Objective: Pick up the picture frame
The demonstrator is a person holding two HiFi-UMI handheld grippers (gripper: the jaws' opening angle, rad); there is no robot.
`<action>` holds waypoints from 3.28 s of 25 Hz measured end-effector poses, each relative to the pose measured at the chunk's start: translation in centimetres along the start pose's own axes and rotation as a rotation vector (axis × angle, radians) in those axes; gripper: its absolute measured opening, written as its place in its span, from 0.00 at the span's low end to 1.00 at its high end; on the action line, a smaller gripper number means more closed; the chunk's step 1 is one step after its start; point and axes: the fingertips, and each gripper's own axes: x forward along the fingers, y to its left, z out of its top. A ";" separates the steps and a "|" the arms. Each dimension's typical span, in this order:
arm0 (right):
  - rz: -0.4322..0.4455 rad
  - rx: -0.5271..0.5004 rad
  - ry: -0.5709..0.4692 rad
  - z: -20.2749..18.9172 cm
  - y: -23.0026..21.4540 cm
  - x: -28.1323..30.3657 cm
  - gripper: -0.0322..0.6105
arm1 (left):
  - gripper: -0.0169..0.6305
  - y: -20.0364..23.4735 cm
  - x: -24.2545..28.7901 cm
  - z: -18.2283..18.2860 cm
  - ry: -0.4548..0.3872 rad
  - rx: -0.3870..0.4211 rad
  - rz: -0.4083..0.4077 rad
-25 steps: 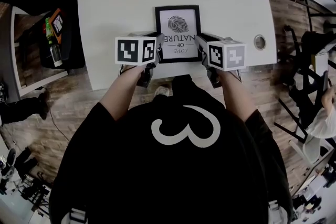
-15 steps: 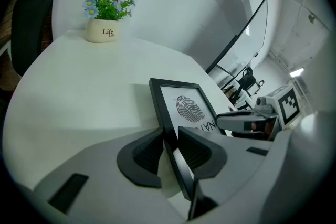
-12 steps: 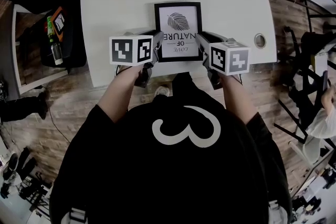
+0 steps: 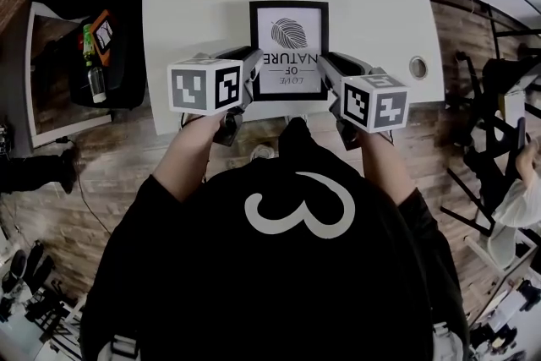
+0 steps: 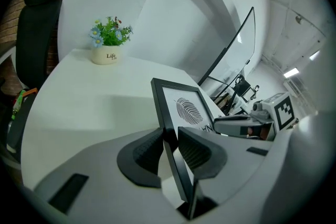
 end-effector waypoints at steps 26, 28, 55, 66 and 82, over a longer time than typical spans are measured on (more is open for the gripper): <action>0.028 -0.137 -0.262 5.4 8.3 -9.9 0.20 | 0.18 -5.8 -12.8 3.8 -0.270 0.163 -0.037; 0.022 -0.158 -0.281 5.8 9.1 -10.7 0.20 | 0.18 -6.1 -13.8 4.0 -0.288 0.180 -0.041; -0.040 -0.267 -0.511 6.6 18.3 -18.7 0.20 | 0.17 -9.3 -25.5 3.1 -0.496 0.299 -0.157; -0.044 -0.261 -0.563 6.7 19.2 -19.7 0.20 | 0.17 -9.8 -26.7 3.6 -0.525 0.326 -0.169; -0.042 -0.261 -0.577 6.9 19.7 -20.5 0.20 | 0.17 -10.4 -27.8 3.6 -0.542 0.341 -0.188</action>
